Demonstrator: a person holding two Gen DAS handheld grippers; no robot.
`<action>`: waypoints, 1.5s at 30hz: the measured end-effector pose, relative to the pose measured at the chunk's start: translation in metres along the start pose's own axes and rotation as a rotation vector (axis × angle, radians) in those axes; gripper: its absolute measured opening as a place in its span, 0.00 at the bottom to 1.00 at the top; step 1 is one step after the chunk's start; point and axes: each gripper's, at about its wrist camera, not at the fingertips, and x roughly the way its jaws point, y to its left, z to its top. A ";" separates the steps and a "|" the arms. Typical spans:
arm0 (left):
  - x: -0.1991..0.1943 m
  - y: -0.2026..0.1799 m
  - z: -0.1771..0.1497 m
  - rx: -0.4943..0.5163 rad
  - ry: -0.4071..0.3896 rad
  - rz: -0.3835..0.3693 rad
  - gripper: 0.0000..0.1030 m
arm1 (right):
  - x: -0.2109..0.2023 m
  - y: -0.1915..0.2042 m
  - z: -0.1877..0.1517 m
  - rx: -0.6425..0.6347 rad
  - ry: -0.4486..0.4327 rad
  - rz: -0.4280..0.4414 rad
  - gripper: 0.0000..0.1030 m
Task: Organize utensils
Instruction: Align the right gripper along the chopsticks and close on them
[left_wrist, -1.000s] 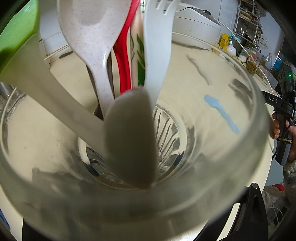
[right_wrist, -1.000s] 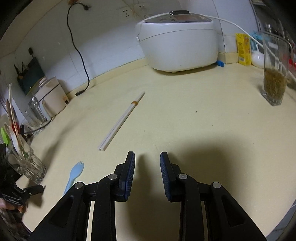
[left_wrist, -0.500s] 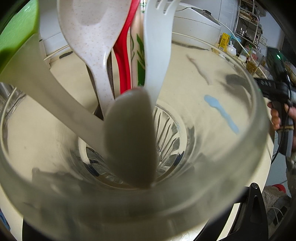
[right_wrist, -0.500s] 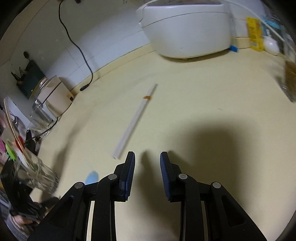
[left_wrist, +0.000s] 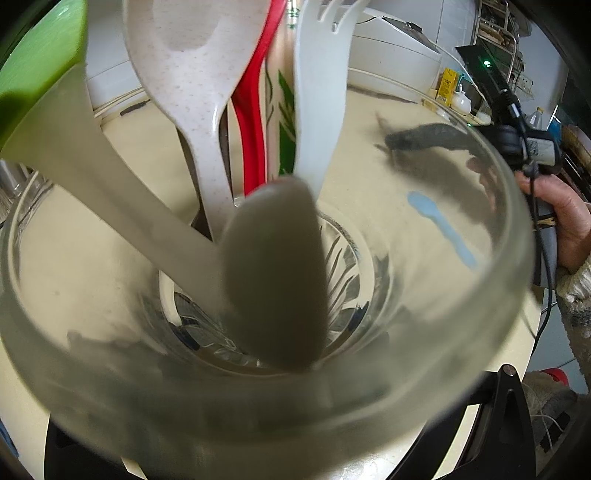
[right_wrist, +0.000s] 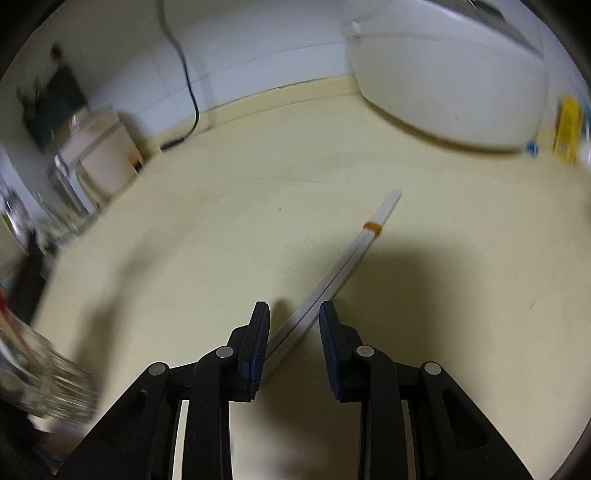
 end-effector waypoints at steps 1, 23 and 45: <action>0.000 0.000 0.000 -0.001 -0.001 -0.002 0.99 | 0.001 0.004 0.000 -0.030 0.001 -0.026 0.27; 0.000 -0.002 -0.002 0.008 0.004 0.010 0.99 | -0.029 -0.007 -0.036 -0.252 0.016 -0.053 0.17; 0.002 -0.005 0.000 0.009 0.005 0.012 0.99 | -0.095 -0.036 -0.103 -0.264 0.023 0.120 0.14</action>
